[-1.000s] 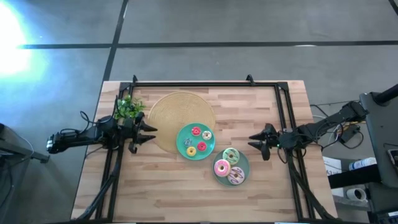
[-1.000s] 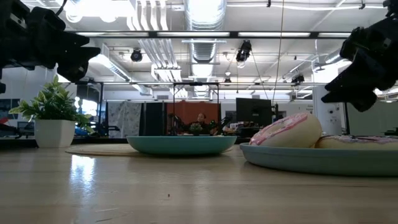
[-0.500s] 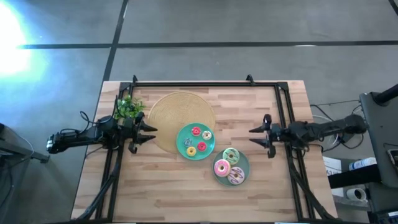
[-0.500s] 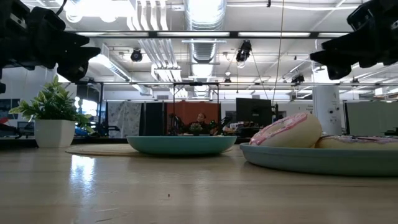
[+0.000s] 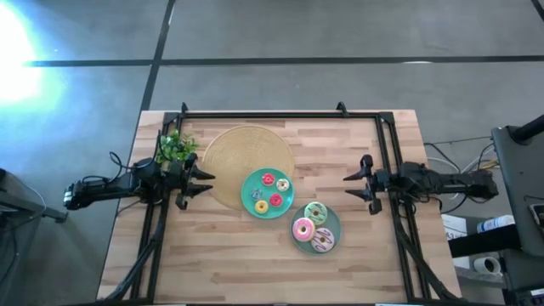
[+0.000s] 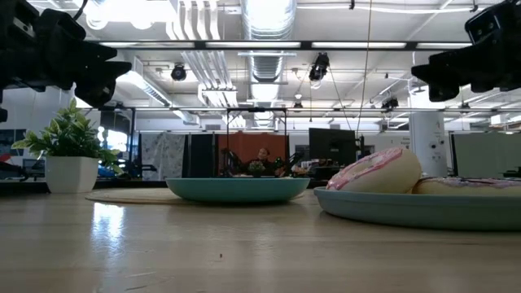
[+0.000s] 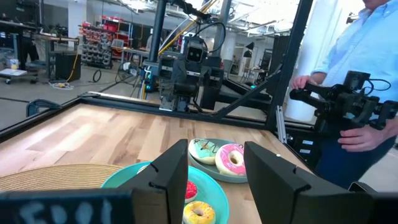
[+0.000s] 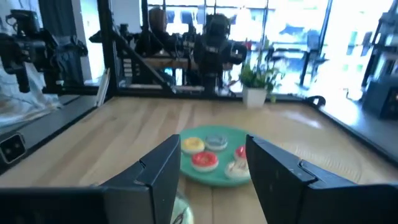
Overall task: Pick & Place donuts
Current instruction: Return to Home Position
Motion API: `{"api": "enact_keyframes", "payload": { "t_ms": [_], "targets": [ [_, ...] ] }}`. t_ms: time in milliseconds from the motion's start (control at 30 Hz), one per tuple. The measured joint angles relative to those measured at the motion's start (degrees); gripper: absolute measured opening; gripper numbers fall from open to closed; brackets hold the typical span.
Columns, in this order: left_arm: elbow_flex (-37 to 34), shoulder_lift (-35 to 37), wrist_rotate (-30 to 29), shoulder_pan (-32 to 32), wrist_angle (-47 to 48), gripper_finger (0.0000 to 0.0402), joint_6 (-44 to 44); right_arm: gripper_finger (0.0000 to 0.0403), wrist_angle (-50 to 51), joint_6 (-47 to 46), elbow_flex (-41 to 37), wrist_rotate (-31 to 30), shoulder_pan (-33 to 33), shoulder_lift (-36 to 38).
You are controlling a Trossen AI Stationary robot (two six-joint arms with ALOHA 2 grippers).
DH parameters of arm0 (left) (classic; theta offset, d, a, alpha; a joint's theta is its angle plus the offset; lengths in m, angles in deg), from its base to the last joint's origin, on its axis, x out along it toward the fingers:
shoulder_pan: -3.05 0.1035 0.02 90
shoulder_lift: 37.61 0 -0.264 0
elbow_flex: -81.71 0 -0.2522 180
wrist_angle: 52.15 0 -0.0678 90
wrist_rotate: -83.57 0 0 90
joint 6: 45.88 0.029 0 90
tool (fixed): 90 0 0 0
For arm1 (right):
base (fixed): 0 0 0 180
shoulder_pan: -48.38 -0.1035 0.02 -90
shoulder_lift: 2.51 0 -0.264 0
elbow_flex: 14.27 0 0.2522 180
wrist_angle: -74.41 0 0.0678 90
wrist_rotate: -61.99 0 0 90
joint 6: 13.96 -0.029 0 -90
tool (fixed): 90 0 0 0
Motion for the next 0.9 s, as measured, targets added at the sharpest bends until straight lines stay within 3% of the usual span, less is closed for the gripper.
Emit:
{"api": "enact_keyframes", "payload": {
  "t_ms": [900],
  "targets": [
    [0.00,-0.13,0.00,0.00,0.00,0.0131,0.00,0.0168,-0.01,-2.17,0.02,0.07,-0.02,0.54]
  ]
}}
